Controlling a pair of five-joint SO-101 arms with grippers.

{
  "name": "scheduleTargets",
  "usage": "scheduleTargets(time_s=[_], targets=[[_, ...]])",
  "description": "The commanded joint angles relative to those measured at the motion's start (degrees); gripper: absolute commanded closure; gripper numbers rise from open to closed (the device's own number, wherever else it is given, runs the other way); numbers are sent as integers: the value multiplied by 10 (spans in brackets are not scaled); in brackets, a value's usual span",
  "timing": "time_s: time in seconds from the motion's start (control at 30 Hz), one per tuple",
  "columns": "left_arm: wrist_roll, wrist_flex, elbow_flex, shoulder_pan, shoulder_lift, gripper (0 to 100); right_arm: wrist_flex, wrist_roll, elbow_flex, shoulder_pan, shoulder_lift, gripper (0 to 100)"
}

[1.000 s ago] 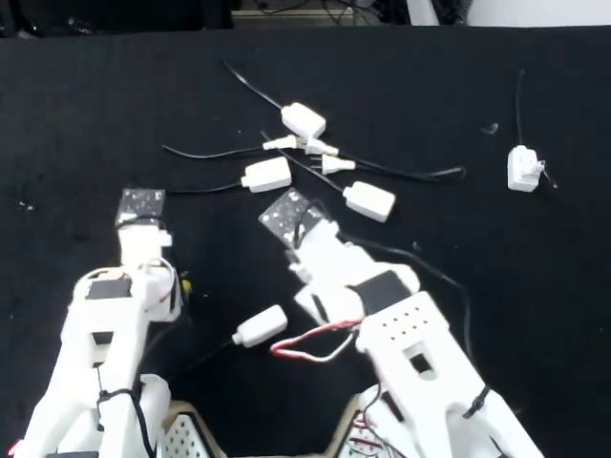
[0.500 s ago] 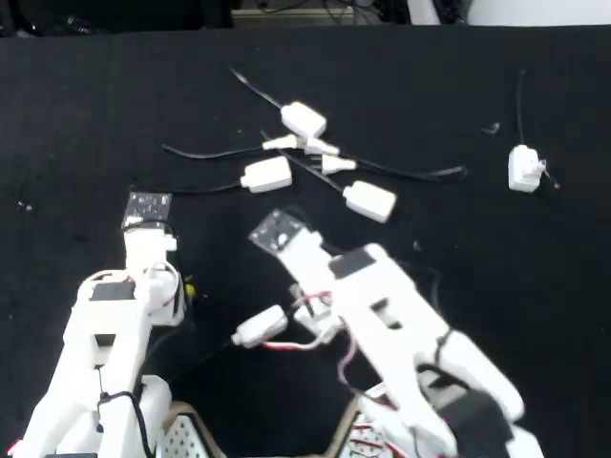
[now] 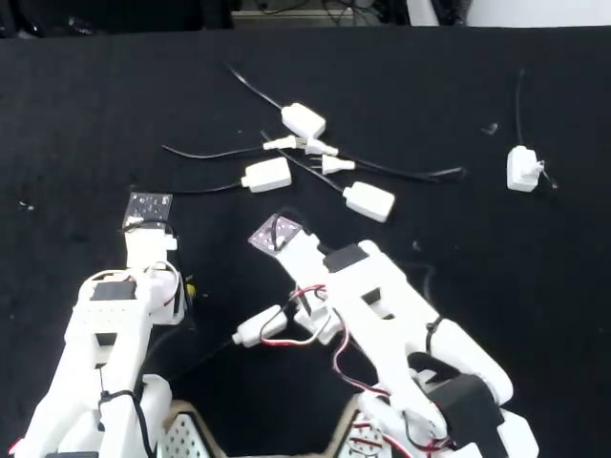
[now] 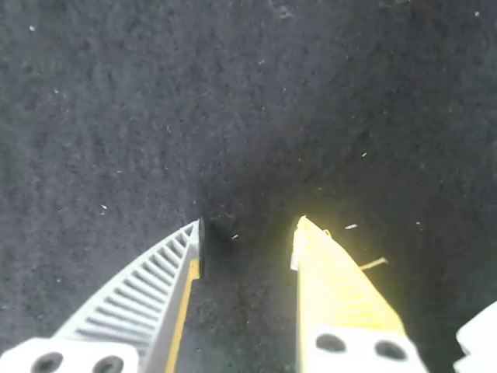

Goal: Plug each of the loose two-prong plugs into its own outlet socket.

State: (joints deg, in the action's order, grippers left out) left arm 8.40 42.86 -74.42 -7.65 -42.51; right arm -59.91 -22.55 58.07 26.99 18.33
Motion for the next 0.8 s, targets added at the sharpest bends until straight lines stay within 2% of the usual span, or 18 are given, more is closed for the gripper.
scheduleTargets(time_s=[0.0, 0.1, 0.27, 0.43, 0.57, 0.63, 0.77], targets=[[-4, -6, -1, 3, -6, 805, 9, -4, -28, 8, -4, 920], [-4, -7, -1, 5, -6, 805, 39, -11, -7, 8, -4, 991], [-4, -4, 18, 3, -6, 805, 53, -27, 15, -17, 28, 988], [-4, -2, 88, 3, -6, 805, -18, -28, -53, -42, 185, 988], [-5, -2, 160, 7, -6, 805, 24, -25, -49, -42, 302, 988], [-40, -5, 185, 8, -6, 805, 58, -24, -33, -42, 326, 988], [-165, -7, 235, 16, -6, 805, 145, -14, 2, -30, 313, 988]])
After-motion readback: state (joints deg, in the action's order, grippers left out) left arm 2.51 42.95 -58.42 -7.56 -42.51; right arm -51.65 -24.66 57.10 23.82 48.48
